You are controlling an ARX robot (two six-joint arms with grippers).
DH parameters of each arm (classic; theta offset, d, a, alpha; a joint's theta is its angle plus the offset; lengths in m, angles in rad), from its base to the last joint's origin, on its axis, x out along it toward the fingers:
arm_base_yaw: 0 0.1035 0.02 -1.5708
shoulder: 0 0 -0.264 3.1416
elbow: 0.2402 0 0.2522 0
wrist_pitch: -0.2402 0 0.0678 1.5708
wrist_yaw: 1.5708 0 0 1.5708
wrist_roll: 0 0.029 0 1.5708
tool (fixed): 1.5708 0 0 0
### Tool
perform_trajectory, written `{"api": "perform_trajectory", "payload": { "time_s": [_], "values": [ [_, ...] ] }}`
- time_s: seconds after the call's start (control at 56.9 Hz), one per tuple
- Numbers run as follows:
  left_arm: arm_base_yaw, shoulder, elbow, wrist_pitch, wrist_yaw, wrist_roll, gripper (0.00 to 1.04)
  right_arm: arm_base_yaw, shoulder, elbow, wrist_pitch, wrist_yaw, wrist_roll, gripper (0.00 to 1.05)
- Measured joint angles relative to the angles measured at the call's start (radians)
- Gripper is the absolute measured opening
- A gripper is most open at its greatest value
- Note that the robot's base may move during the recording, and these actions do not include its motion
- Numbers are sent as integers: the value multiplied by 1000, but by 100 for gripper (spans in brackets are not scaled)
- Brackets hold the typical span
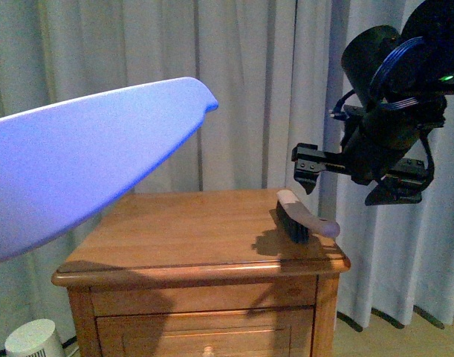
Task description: Clean up trash
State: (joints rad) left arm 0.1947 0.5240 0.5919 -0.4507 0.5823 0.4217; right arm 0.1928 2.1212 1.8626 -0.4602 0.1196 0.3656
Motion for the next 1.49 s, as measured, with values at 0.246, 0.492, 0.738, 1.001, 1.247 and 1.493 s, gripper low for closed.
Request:
{"api": "perform_trajectory", "payload": {
  "time_s": [0.246,0.492,0.738,1.001,1.247,1.493],
  "values": [
    [0,0,0,0,0,0,29,29,58,19,-13,3,21,97],
    [0,0,0,0,0,0,29,32,67,15,-10,14,32,97],
    [0,0,0,0,0,0,29,30,80,11,-5,14,38,97],
    [0,0,0,0,0,0,29,26,102,11,-5,14,43,97],
    [0,0,0,0,0,0,29,25,109,11,-5,17,54,65],
    [0,0,0,0,0,0,29,25,109,2,13,23,42,27]
  ]
}}
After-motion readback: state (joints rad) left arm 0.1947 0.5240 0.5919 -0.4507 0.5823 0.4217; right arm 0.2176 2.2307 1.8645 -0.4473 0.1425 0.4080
